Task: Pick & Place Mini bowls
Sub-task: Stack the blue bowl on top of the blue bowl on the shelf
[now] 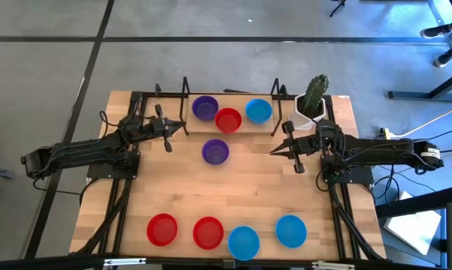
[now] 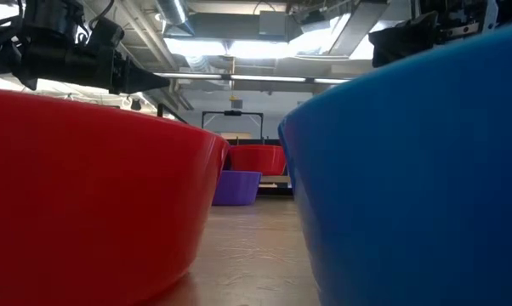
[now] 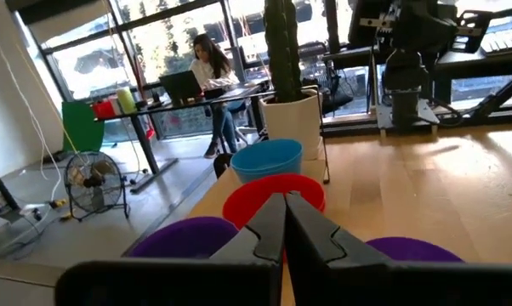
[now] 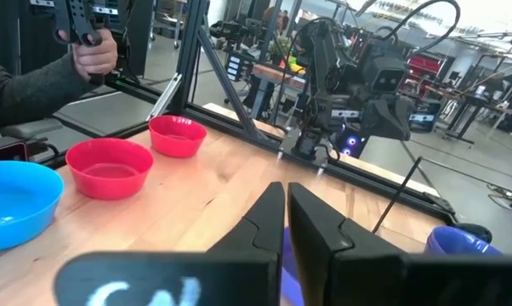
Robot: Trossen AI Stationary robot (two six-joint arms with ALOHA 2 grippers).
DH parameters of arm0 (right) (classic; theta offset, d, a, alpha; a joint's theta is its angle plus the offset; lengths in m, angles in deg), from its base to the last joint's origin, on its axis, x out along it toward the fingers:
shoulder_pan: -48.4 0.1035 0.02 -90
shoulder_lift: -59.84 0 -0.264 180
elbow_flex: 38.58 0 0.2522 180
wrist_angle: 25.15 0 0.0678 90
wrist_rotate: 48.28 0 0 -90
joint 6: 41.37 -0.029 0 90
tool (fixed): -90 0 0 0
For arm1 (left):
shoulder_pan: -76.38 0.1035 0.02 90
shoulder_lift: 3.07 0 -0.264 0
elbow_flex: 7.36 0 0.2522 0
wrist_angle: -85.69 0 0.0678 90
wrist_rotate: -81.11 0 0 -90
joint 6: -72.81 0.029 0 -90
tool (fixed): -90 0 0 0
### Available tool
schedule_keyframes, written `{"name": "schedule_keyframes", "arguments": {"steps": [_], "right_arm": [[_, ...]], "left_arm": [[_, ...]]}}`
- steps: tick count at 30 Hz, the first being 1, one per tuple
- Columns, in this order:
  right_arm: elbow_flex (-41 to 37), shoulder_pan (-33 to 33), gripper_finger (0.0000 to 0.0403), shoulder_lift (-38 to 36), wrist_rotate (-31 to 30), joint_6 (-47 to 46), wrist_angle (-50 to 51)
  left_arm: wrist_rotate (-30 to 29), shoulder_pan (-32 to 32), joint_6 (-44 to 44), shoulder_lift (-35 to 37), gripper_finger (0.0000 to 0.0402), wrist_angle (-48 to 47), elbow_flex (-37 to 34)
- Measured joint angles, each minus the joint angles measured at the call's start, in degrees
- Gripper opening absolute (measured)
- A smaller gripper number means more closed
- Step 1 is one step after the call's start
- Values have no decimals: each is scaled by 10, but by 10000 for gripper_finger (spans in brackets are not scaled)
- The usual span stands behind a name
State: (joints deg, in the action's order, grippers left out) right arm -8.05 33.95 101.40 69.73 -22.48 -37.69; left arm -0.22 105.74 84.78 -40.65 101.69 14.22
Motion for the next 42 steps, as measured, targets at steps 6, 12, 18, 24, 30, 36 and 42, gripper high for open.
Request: {"name": "schedule_keyframes", "arguments": {"steps": [6, 12, 18, 24, 30, 36, 42], "right_arm": [[0, 0, 21, 1, 0, -3, 1], [0, 0, 21, 1, 0, -2, 0], [0, 0, 21, 1, 0, 8, 0], [0, 0, 21, 1, 0, 5, 0], [0, 0, 21, 1, 0, -4, 0], [0, 0, 21, 1, 0, -2, 0], [0, 0, 21, 3, -3, 0, -1]], "left_arm": [[0, 0, -3, 0, 10, 0, 0], [0, 0, 3, 0, 8, 0, 0], [0, 0, 12, 0, 8, -1, 0], [0, 0, -5, 0, 12, -2, 0], [0, 0, -17, 0, 10, -10, 0], [0, 0, -9, 0, 10, -13, 0], [0, 0, -7, 0, 12, -13, 0]]}}
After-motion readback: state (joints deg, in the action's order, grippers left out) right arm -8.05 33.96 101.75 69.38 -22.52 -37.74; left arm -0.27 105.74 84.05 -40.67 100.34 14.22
